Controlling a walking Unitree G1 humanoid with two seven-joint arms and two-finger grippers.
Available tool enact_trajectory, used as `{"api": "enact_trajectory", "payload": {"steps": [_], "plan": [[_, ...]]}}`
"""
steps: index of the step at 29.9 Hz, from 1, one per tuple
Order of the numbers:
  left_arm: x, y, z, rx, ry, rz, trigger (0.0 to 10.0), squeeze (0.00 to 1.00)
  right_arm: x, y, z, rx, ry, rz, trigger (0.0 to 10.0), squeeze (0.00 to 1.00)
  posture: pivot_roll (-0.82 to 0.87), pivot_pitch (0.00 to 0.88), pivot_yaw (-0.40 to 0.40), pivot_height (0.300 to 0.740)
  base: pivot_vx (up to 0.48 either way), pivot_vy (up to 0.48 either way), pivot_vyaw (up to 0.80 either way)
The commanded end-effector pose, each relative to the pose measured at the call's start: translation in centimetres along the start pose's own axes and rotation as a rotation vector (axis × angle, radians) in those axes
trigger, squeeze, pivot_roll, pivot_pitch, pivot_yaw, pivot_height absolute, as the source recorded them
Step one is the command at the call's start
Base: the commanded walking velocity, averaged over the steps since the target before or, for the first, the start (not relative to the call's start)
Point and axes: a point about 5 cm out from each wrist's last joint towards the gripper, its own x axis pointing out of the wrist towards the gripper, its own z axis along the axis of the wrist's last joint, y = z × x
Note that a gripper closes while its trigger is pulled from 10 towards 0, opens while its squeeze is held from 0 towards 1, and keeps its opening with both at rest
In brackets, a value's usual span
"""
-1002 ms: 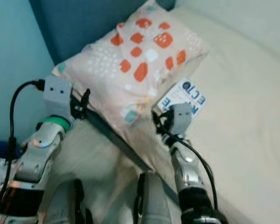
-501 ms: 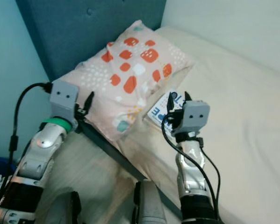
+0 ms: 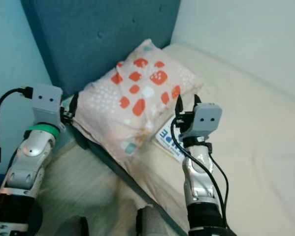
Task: Clean up the room
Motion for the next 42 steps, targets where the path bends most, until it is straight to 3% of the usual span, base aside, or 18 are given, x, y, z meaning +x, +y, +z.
{"api": "enact_trajectory", "payload": {"steps": [1,6,16,27,42], "plan": [[0.1,0.3,-0.1,0.002,0.000,0.027,10.0,0.00,-0.5,0.0,-0.6,0.019,0.040,0.006,10.0,0.00,-0.03,0.017,-0.029,0.710,0.000,0.000,0.00],[0.1,0.1,0.0,-0.002,-0.002,0.027,10.0,0.00,-0.5,0.0,-0.7,0.019,0.045,0.008,10.0,0.00,-0.03,0.015,-0.029,0.715,0.000,0.000,0.00],[0.1,-2.8,0.0,-0.051,-0.004,-0.046,10.0,0.00,-0.7,-0.4,-1.0,0.008,0.067,-0.031,10.0,0.00,-0.06,0.020,-0.016,0.740,0.000,0.000,0.00],[0.0,-3.5,0.2,-0.048,-0.008,-0.083,10.0,0.00,-1.1,-0.1,-1.2,0.018,0.071,-0.030,10.0,0.00,-0.06,0.029,-0.009,0.740,0.000,0.000,0.00],[-0.2,-3.7,0.2,-0.034,-0.019,-0.099,10.0,0.00,-1.3,0.5,-1.4,0.028,0.081,-0.027,10.0,0.00,-0.06,0.036,-0.009,0.740,0.000,-0.425,0.00]]}}
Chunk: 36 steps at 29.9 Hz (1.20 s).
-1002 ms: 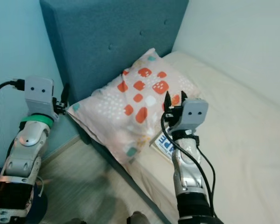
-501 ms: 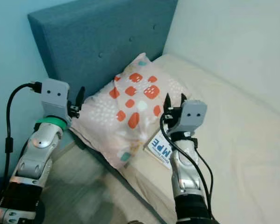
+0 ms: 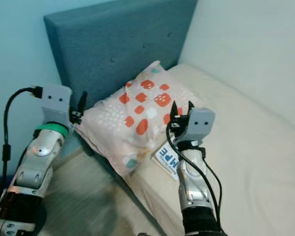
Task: Clean up the room
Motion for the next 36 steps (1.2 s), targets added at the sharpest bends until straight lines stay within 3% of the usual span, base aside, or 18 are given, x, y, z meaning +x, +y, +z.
{"api": "enact_trajectory", "payload": {"steps": [1,11,21,36], "plan": [[-0.13,-0.77,-0.08,0.004,-0.002,-0.024,10.0,0.00,-0.40,-0.66,-0.27,-0.004,0.016,-0.022,10.0,0.00,-0.06,0.037,-0.009,0.740,0.000,-0.371,0.00],[0.07,-0.35,-0.43,-0.033,0.036,-0.004,10.0,0.00,-0.56,-1.02,-0.31,-0.008,0.020,-0.030,10.0,0.00,-0.06,0.038,-0.006,0.740,0.000,-0.106,0.00],[0.20,-0.25,-0.52,-0.035,0.045,0.002,10.0,0.00,-0.53,-0.97,-0.32,-0.007,0.022,-0.030,10.0,0.00,-0.06,0.038,-0.004,0.740,0.000,0.454,0.00],[0.20,-0.72,-0.37,-0.020,0.030,-0.026,10.0,0.00,-0.60,-1.03,-0.39,-0.010,0.028,-0.027,10.0,0.00,-0.07,0.033,-0.003,0.740,0.000,0.000,0.00]]}}
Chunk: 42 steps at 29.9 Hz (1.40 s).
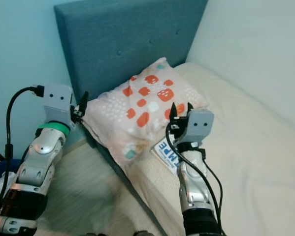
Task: Clean up the room
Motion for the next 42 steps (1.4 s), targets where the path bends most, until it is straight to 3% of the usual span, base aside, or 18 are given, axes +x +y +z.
{"api": "enact_trajectory", "payload": {"steps": [1,17,42], "plan": [[-0.2,-0.6,-0.3,-0.004,0.006,-0.023,10.0,0.00,-0.3,-0.8,-0.3,-0.004,0.019,-0.023,10.0,0.00,-0.07,0.033,-0.003,0.740,0.000,0.000,0.00],[-0.4,-0.8,-0.6,-0.011,0.012,-0.035,10.0,0.00,-0.5,-0.6,-0.7,-0.005,0.034,-0.017,10.0,0.00,-0.07,0.034,-0.002,0.740,0.000,0.000,0.00],[-0.9,-0.9,-1.3,-0.011,0.033,-0.034,10.0,0.00,-0.8,-0.3,-1.1,0.000,0.057,0.002,10.0,0.00,-0.07,0.043,-0.003,0.740,-0.420,0.000,0.00]]}}
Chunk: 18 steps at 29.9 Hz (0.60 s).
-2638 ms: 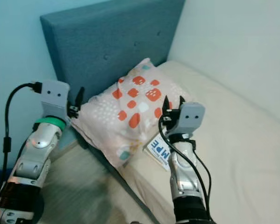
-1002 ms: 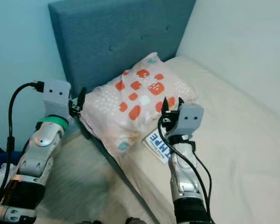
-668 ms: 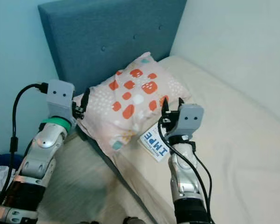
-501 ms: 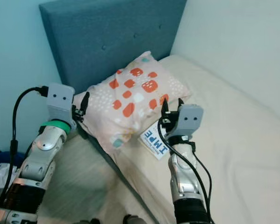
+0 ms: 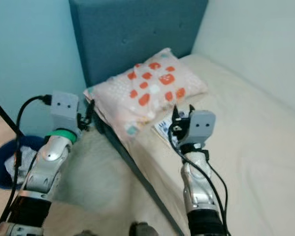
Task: Clean up the room
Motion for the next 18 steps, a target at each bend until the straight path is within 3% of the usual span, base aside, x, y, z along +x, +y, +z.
{"api": "enact_trajectory", "payload": {"steps": [1,18], "plan": [[-0.19,0.27,-0.37,0.006,0.014,0.007,10.0,0.00,-0.29,-0.05,-0.50,0.006,0.026,-0.002,10.0,0.00,-0.07,0.043,-0.003,0.740,-0.428,0.000,0.00],[-0.28,0.25,-0.40,0.007,0.016,0.005,10.0,0.00,-0.37,-0.07,-0.81,0.007,0.044,-0.005,10.0,0.00,-0.07,0.046,-0.001,0.740,-0.430,0.000,0.00]]}}
